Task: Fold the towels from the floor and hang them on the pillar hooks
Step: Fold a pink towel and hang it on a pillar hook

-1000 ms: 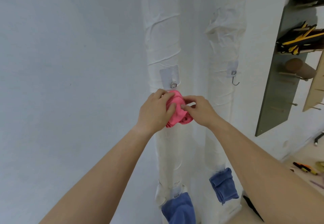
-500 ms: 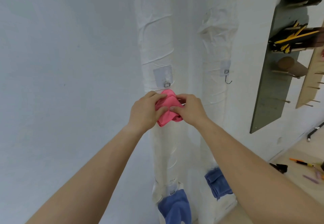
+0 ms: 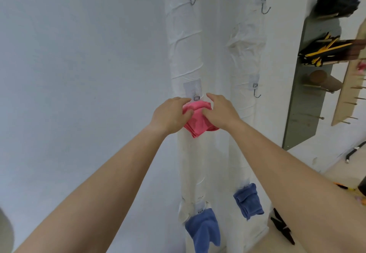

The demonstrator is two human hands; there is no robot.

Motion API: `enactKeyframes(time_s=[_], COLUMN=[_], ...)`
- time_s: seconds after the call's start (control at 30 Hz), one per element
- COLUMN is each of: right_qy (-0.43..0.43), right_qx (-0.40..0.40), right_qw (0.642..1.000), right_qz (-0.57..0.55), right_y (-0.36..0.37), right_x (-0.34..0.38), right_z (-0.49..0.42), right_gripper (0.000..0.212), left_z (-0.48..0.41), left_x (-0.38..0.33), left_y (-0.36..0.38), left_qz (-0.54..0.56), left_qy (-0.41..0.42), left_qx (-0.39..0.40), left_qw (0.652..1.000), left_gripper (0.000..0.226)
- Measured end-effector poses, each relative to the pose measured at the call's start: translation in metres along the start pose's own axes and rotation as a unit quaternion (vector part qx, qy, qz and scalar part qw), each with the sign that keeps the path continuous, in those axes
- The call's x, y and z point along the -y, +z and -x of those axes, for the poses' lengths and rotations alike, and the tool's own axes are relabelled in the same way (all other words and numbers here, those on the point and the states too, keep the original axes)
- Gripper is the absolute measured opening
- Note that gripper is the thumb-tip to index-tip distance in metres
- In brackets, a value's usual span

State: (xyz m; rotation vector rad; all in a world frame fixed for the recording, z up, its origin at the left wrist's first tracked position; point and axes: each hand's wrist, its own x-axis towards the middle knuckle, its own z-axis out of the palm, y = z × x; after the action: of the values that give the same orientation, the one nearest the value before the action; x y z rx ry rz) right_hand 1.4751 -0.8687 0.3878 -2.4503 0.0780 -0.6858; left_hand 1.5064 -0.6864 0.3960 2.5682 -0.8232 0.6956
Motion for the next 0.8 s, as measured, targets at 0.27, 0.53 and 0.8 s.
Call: enactKeyframes(time_s=[0.27,0.53,0.8], right_qy=[-0.002,-0.034,-0.015], right_qx=[0.005,0.036,0.172], right_qw=[0.994,0.978,0.957], right_qz=[0.108,0.205,0.234], right_y=[-0.004,0.046,0.140], right_x=[0.046,0.104,0.150], right_z=[0.035,0.099,0.198], right_gripper=[0.059,0.058,0.065], left_z=[0.051,0.132,0.266], left_x=[0.027,0.087,0.156], left_y=[-0.031,-0.055,-0.046], left_qz=[-0.021,-0.022,-0.008], left_qy=[-0.022,-0.070,-0.143], left_qx=[0.026,0.064,0.151], left_qw=[0.999,0.995,0.978], left_gripper=[0.056,0.057,0.060])
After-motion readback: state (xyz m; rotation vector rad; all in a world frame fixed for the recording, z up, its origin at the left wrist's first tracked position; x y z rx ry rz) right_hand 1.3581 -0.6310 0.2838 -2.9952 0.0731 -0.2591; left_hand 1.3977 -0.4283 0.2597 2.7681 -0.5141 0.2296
